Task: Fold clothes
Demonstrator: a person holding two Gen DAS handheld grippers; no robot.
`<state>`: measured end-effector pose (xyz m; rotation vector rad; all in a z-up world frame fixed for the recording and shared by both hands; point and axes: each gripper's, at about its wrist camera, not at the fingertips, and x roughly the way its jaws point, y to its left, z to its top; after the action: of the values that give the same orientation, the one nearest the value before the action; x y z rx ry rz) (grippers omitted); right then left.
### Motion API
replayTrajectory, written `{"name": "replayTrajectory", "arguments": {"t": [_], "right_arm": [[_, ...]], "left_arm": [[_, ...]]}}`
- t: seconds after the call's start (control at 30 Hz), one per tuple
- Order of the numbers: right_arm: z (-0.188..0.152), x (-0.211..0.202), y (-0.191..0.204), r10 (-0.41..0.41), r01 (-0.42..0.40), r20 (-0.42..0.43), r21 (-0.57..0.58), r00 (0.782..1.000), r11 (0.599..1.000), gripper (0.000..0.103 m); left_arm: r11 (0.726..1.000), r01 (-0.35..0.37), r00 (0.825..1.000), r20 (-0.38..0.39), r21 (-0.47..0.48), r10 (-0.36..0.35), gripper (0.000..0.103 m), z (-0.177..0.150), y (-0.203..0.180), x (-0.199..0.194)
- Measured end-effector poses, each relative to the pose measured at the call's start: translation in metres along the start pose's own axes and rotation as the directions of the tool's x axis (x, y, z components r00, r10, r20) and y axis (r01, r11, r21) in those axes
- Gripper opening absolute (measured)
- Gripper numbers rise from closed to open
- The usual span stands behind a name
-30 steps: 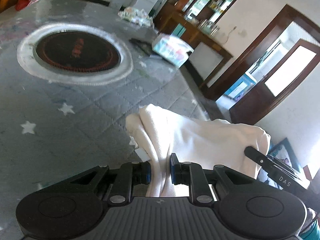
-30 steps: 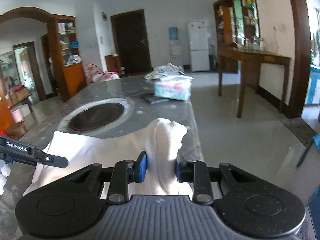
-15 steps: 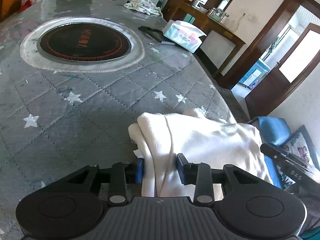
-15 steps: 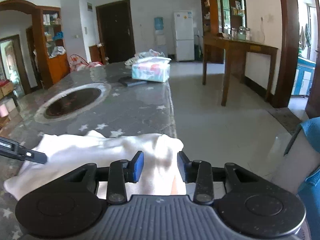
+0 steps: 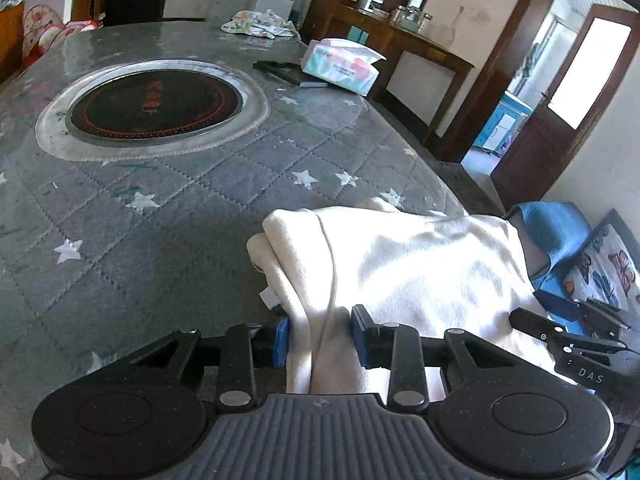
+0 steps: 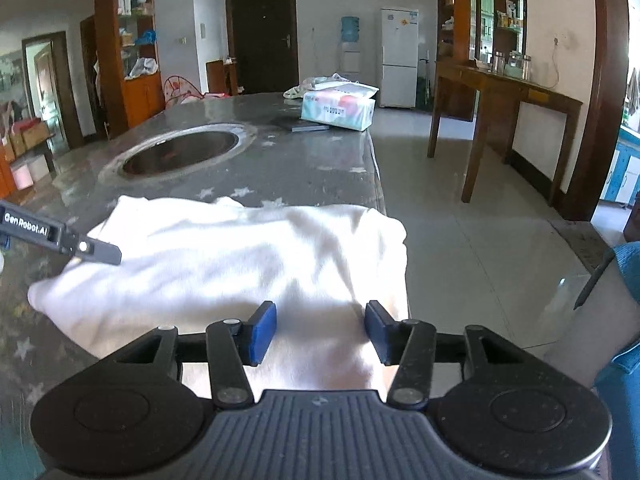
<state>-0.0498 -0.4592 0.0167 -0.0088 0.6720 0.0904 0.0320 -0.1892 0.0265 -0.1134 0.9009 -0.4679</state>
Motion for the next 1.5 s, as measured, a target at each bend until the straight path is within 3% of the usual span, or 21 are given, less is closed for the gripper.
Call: {"name": "replayTrajectory", "arguments": {"t": [0.2,0.43,0.8,1.13,1.3,1.5], "right_arm": [[-0.004,-0.007,0.006,0.007,-0.007,-0.01,-0.038,1.0,0.999,0.053],[-0.008,-0.012,0.023,0.047,-0.047,-0.007,-0.075,0.999,0.996,0.053],[-0.019,-0.017,0.043,0.093,-0.097,-0.034,-0.145,0.995,0.985,0.053],[0.039,0.0,0.033,0.14,-0.137,0.015,-0.118,0.99,0.983,0.049],[0.065,0.04,0.039,0.135,-0.137,-0.026,-0.137,0.991,0.981,0.042],[0.069,0.075,0.052,0.125,-0.134,-0.066,-0.165,0.99,0.977,0.041]], "left_arm": [[1.0,-0.019,1.0,0.014,0.015,0.019,0.036,-0.005,-0.001,-0.009],[0.994,-0.074,0.991,0.116,0.083,0.064,0.034,-0.004,-0.021,-0.033],[0.982,-0.021,0.995,0.096,0.187,0.003,0.033,-0.022,-0.048,-0.026],[0.951,0.046,0.989,0.119,0.307,-0.086,0.033,-0.042,-0.069,-0.025],[0.933,0.092,0.987,0.095,0.347,-0.133,0.033,-0.05,-0.077,-0.019],[0.929,0.125,0.987,0.053,0.349,-0.153,0.033,-0.054,-0.077,-0.009]]}}
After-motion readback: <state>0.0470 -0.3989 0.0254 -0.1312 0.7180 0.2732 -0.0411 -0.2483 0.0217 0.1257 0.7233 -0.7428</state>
